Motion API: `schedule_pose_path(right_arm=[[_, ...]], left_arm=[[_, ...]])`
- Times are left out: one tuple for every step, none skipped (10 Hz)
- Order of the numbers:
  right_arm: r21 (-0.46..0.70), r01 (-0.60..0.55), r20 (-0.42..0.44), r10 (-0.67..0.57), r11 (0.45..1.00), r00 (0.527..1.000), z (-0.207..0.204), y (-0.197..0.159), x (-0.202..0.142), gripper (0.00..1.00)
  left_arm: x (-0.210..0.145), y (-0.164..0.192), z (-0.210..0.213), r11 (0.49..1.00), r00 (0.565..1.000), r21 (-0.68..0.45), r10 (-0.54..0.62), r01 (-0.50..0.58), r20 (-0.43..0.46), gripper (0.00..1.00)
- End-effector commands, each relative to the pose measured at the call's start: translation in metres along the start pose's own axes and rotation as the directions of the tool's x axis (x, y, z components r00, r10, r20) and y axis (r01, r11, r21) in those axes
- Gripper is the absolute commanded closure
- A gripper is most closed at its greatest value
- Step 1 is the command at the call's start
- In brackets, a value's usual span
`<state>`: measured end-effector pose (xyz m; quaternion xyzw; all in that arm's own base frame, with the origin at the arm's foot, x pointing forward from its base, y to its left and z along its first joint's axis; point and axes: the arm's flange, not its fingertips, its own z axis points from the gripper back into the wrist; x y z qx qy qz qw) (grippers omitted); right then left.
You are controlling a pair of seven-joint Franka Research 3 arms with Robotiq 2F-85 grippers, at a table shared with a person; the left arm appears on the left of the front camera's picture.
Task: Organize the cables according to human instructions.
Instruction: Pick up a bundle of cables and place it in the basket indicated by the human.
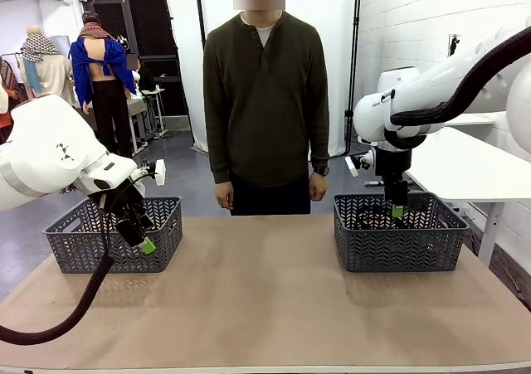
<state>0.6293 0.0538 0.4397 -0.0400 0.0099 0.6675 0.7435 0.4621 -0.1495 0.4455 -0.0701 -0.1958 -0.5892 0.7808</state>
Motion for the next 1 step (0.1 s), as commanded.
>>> schedule_pose_path(right_arm=[[0.000,-0.006,0.001,0.006,1.000,1.000,0.0000,-0.0002,-0.0006,0.00]], left_arm=[[0.0013,-0.0002,0.0024,1.000,1.000,-0.006,0.001,-0.001,-0.005,0.00]])
